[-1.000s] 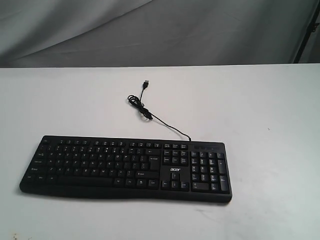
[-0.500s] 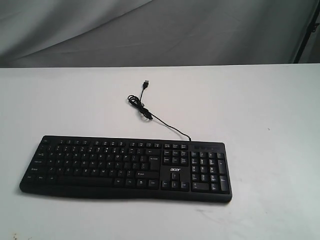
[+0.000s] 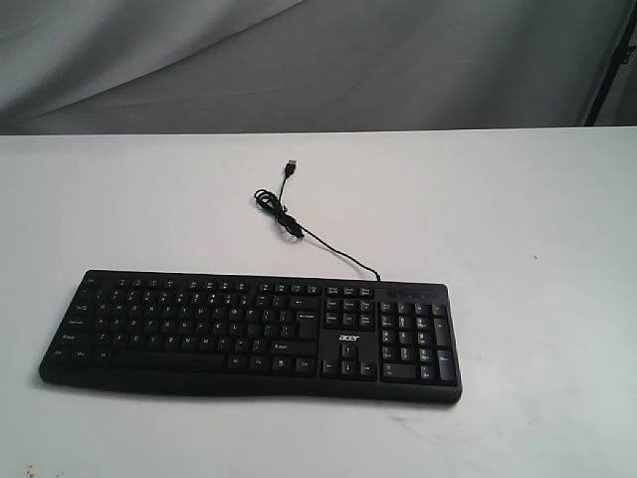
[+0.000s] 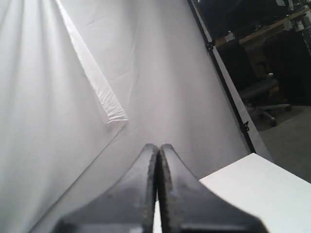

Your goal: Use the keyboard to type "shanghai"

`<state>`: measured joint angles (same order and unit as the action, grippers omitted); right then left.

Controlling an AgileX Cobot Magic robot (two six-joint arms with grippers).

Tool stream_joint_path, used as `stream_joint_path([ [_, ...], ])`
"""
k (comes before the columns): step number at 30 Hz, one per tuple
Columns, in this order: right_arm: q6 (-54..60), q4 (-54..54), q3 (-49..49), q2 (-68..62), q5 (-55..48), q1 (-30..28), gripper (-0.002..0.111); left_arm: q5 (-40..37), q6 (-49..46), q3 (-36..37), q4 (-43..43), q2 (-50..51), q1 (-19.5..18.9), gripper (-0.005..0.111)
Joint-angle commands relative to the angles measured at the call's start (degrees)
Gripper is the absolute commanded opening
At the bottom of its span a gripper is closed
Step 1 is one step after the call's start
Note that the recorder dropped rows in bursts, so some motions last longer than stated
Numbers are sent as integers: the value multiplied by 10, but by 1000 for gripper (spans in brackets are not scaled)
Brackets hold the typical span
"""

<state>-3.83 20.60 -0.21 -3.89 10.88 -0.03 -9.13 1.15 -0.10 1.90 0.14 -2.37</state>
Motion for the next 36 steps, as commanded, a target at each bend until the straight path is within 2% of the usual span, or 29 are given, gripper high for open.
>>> stream_joint_path([
  [1, -29, -87, 2, 10, -47, -1, 0, 3, 2, 1, 0, -1, 4, 0],
  [8, 98, -101, 2, 23, -143, -2, 0, 3, 2, 1, 0, -1, 4, 0],
  [19, 55, -174, 2, 39, -223, -2, 0, 3, 2, 1, 0, -1, 4, 0],
  [23, 16, -213, 2, 39, -260, -19, 0, 3, 2, 1, 0, -1, 4, 0],
  [29, 15, -240, 2, 39, -305, -28, 0, 3, 2, 1, 0, -1, 4, 0],
  [36, 15, -245, 2, 39, -305, -28, 0, 3, 2, 1, 0, -1, 4, 0],
])
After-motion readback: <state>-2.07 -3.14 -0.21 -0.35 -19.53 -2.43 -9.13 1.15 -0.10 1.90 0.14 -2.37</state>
